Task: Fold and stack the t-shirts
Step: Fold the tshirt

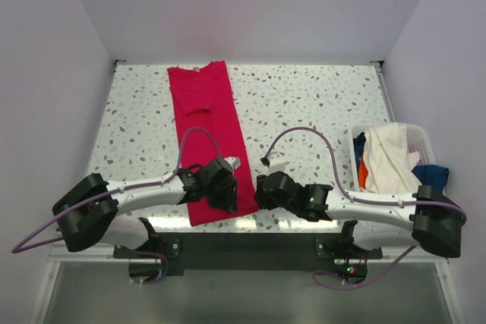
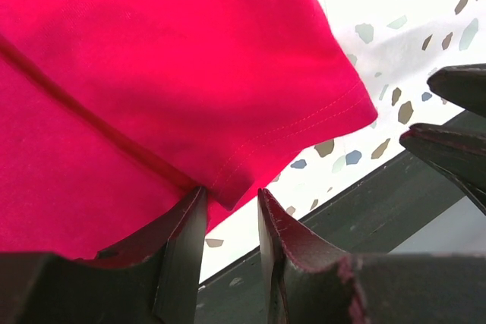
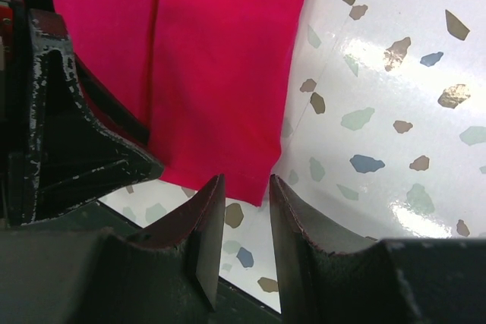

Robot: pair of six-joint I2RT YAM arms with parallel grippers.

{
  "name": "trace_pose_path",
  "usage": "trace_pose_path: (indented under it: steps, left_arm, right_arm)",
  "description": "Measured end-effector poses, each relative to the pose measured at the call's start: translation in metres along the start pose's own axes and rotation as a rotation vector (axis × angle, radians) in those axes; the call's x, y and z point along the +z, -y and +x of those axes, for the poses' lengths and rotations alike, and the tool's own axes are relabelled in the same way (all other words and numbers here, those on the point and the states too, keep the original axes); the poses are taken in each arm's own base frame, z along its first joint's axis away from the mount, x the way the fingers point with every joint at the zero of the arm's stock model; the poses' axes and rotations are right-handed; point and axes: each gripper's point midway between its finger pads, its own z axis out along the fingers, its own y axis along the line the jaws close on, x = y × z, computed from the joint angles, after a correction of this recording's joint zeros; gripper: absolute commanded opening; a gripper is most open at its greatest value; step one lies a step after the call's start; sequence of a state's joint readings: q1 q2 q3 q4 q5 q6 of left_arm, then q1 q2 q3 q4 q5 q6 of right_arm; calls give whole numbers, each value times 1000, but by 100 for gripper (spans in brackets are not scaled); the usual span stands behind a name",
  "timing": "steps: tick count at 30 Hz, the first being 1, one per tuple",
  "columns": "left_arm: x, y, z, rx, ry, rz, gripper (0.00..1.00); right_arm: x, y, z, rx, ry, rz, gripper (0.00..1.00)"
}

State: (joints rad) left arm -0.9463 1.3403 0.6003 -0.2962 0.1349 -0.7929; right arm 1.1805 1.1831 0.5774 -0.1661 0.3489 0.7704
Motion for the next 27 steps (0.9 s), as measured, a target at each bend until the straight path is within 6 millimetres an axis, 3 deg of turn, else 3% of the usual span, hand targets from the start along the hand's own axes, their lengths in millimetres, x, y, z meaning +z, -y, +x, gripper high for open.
trace_pose_path:
  steps: [8,14,21,27]
  left_arm:
    - [4,-2,1,3,-8,-19,37]
    - [4,-4,1,2,-4,-28,25]
    - [2,-3,-3,3,8,-33,3]
    - [-5,2,-7,5,28,-16,0]
  right_arm:
    - [-2,1,-2,12,7,-4,34]
    - [-2,2,0,11,4,0,34]
    - [-2,2,0,11,4,0,34]
    - [-2,2,0,12,3,0,34]
